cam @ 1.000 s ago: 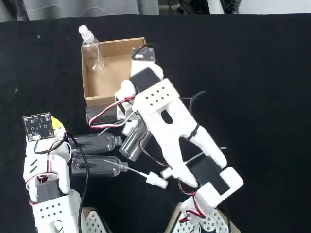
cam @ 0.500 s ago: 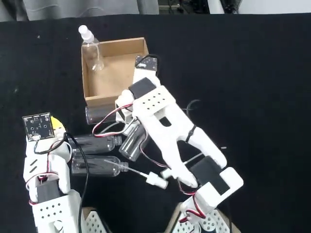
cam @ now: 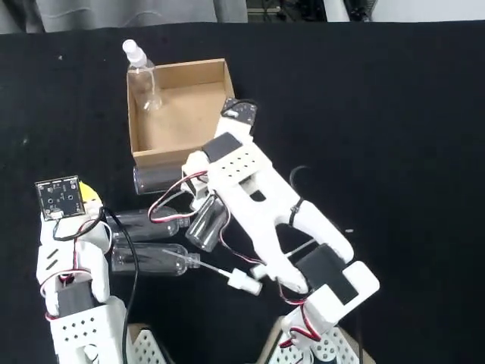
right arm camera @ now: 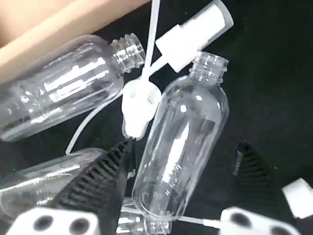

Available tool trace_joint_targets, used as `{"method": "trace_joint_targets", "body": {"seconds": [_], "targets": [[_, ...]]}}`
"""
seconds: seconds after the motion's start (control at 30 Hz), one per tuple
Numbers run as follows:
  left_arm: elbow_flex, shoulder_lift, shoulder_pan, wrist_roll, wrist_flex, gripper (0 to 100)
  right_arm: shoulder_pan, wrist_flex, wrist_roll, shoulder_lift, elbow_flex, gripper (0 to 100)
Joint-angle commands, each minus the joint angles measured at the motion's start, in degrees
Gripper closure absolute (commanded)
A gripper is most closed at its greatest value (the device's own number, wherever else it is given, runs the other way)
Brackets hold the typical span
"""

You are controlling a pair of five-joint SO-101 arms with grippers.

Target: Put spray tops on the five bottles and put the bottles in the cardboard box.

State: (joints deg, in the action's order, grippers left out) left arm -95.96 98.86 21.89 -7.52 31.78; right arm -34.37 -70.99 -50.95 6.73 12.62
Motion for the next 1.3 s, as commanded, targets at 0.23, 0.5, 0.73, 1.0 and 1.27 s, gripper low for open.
{"method": "trace_joint_targets", "body": {"seconds": [0.23,0.5,0.73,1.0,1.27], "targets": [[-0.22,0.62,-0.04,-0.18,-1.05,97,-1.05,5.1,-0.53,-2.95,2.42,70.2],[-0.22,0.62,-0.04,-0.18,-1.05,97,-0.97,4.84,-0.62,-2.95,2.42,70.2],[-0.22,0.62,-0.04,-0.18,-1.05,97,-0.88,5.01,-0.62,-2.95,2.42,70.2],[-0.31,0.62,-0.04,-0.18,-1.05,97,-0.88,5.19,-2.9,-2.86,2.59,70.2],[-0.31,0.62,-0.04,-0.18,-1.05,97,-0.88,10.37,-3.78,-2.86,8.22,70.2]]}}
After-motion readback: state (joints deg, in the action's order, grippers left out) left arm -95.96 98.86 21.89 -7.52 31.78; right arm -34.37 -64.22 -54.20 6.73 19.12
